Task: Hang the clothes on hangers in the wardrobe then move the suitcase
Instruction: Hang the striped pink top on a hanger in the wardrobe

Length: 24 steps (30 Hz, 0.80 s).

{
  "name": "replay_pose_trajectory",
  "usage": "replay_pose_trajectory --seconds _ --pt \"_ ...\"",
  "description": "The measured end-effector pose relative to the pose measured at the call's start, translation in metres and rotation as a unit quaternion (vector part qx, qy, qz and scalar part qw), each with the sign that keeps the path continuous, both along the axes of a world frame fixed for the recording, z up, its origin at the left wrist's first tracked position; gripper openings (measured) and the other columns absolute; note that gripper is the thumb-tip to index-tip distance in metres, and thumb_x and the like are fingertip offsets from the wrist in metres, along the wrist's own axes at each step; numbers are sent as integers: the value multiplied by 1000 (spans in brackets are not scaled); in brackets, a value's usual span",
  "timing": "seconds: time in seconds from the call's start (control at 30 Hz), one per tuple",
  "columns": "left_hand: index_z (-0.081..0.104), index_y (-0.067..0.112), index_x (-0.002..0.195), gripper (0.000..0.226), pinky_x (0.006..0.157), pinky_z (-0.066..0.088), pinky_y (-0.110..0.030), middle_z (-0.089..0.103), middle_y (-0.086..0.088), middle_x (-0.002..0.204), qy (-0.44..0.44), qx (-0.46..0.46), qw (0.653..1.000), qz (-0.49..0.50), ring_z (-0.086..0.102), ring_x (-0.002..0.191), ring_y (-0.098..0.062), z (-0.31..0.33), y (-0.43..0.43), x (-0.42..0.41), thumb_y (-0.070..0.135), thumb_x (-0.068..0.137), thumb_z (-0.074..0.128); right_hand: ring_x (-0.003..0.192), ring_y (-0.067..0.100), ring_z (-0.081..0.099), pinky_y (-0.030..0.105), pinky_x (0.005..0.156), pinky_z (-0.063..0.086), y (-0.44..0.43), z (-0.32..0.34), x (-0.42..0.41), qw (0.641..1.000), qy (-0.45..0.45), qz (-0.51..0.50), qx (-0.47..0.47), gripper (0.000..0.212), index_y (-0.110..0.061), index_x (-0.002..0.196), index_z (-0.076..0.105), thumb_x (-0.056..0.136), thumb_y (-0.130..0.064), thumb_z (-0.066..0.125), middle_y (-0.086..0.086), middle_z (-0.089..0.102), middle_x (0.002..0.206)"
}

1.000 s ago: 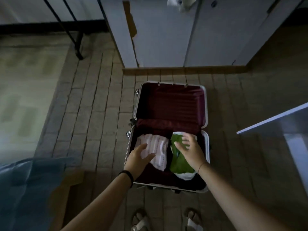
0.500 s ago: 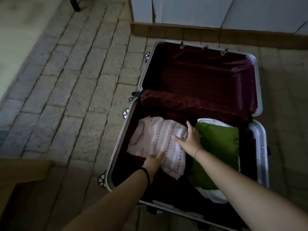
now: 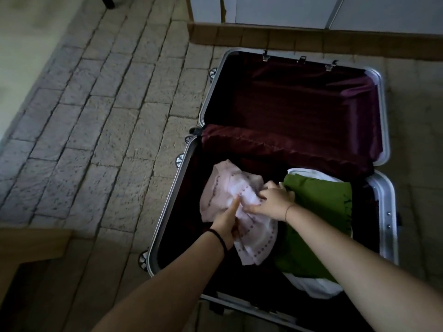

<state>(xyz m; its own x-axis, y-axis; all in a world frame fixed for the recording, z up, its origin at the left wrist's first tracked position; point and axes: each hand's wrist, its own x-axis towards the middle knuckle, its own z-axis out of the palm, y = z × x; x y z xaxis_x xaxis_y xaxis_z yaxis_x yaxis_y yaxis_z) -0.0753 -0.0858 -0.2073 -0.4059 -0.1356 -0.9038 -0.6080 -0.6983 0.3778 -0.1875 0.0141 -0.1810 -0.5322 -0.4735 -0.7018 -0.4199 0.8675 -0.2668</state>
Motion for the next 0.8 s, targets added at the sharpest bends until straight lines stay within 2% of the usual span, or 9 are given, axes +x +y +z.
replay_pose_trajectory --seconds 0.07,0.1,0.17,0.23,0.33,0.43,0.53,0.7,0.8 --pt "61 12 123 109 99 47 -39 67 -11 117 29 -5 999 -21 64 108 -25 -3 -3 1 79 38 74 134 22 30 42 108 27 0 8 5 999 -5 -3 -52 57 -29 99 63 70 -77 54 -7 36 144" --pt "59 12 125 104 102 45 -40 67 -12 118 54 -9 998 -28 64 110 -25 1 -5 2 77 46 73 130 17 40 40 108 32 2 11 6 989 -56 -65 -124 54 -27 100 66 71 -72 60 -7 46 139" --pt "60 10 124 85 103 44 -41 67 -15 117 107 2 994 -29 64 111 -26 9 -8 3 68 63 71 105 1 62 26 94 49 6 21 13 923 -186 -206 -265 36 -28 97 65 73 -54 71 -9 66 111" --pt "62 8 119 73 100 47 -43 68 -16 113 127 -17 992 -15 65 107 -28 15 -13 5 59 69 74 89 -7 65 12 77 51 13 25 18 869 -241 -275 -333 28 -28 103 62 78 -35 73 -9 69 103" --pt "62 8 119 65 95 50 -46 69 -15 111 154 -82 985 -8 66 105 -31 48 -17 10 46 69 80 97 10 68 22 77 54 17 40 23 818 -261 -336 -387 55 -16 121 56 73 -33 77 2 68 112" --pt "61 9 119 46 88 54 -44 69 -17 110 215 -129 967 -52 65 104 -34 112 -16 15 28 78 73 104 24 66 38 88 54 22 80 25 761 -307 -390 -418 77 -12 124 53 62 -46 83 13 65 118" --pt "56 8 121 47 87 54 -46 67 -18 112 253 -141 949 -123 66 102 -33 197 -13 17 21 79 72 110 30 63 41 91 52 27 152 27 703 -348 -426 -451 92 -10 127 53 54 -56 83 16 64 120" --pt "60 9 111 38 78 56 -31 72 -9 99 267 -154 911 -273 69 94 -23 347 -6 16 30 81 71 115 29 60 41 98 49 34 303 25 704 -338 -404 -476 66 -16 129 54 75 -51 68 16 63 123" --pt "64 11 105 54 81 55 -32 73 -6 95 271 -162 899 -304 70 93 -21 438 5 14 51 69 69 104 26 64 32 84 54 42 396 30 719 -322 -396 -472 49 -11 120 61 82 -43 65 11 69 109"
